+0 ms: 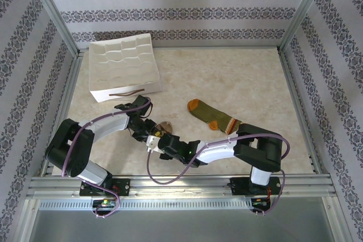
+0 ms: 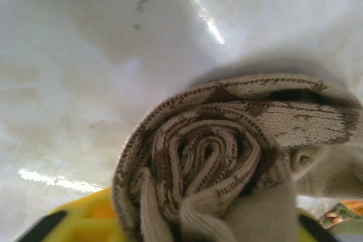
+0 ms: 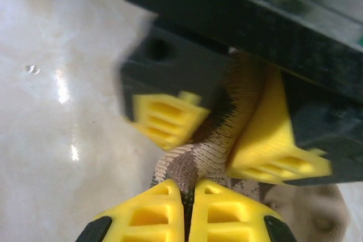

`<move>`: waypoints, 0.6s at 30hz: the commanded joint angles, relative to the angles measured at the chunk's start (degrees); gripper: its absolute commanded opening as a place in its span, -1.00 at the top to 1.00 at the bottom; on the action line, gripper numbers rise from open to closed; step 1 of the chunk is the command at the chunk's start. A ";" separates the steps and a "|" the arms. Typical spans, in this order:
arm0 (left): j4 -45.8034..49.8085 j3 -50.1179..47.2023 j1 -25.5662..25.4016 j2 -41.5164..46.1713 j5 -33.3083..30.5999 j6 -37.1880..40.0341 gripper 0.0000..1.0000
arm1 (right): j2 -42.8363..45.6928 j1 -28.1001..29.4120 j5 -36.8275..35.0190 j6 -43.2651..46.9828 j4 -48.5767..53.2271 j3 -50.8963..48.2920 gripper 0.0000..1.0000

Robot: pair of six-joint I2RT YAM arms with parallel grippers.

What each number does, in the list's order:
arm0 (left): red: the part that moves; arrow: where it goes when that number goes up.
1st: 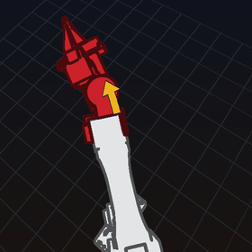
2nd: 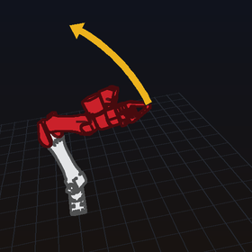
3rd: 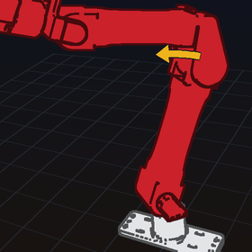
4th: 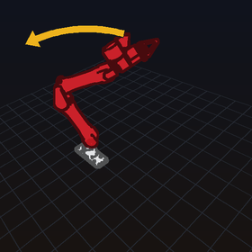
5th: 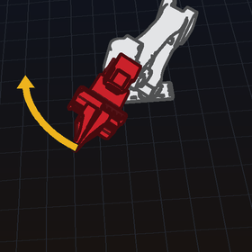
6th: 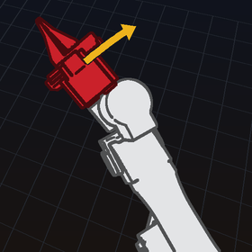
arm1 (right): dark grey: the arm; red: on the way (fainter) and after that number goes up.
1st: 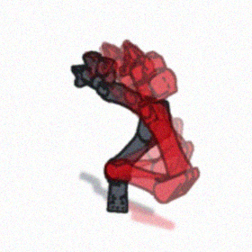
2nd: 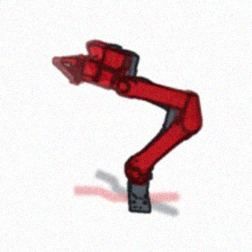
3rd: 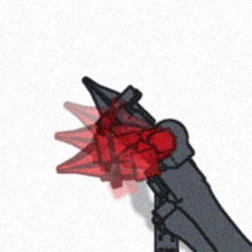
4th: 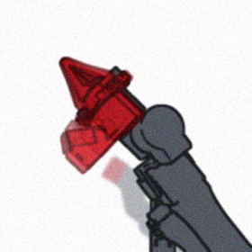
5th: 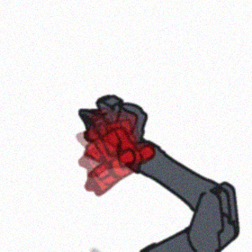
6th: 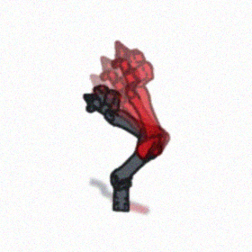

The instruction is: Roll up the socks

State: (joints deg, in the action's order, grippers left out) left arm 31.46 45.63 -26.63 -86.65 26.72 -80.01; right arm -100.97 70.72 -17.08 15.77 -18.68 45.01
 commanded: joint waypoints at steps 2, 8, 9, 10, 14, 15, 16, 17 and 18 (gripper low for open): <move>3.00 0.36 0.93 4.09 -0.08 -0.56 -0.28 | 0.06 -5.38 9.02 -8.73 7.68 -2.42 1.00; -3.55 -0.92 5.13 9.50 1.44 -0.22 -0.85 | -0.45 -11.53 24.40 -15.75 7.65 -5.43 1.00; -5.91 -1.61 5.75 9.76 2.46 0.31 -0.90 | -0.62 -12.58 26.01 -16.92 7.56 -5.76 1.00; -6.98 -1.87 6.26 9.91 2.89 1.23 -0.92 | -0.72 -13.73 27.67 -18.13 6.95 -6.25 1.00; -9.91 -2.86 6.38 10.27 3.40 6.14 -0.77 | -1.62 -18.78 34.59 -22.27 5.91 -6.95 1.00; -11.69 -3.98 6.41 10.35 4.28 6.25 -0.71 | -1.97 -20.14 36.68 -23.34 5.78 -6.91 1.00; -13.24 -5.07 6.34 10.42 5.09 6.18 -0.64 | -2.53 -21.47 38.45 -24.22 6.11 -6.56 1.00; -14.37 -5.86 6.21 10.47 5.65 6.08 -0.58 | -3.09 -22.55 40.12 -24.89 6.37 -6.24 1.00; -14.99 -6.44 6.02 10.52 5.88 6.22 -0.51 | -3.80 -23.76 42.68 -25.67 6.53 -5.80 1.00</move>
State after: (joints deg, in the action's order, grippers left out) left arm 21.08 41.21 -20.53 -77.08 30.35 -76.05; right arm -100.03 49.82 19.03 -4.78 -23.18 41.41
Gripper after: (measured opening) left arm 0.769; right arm 0.043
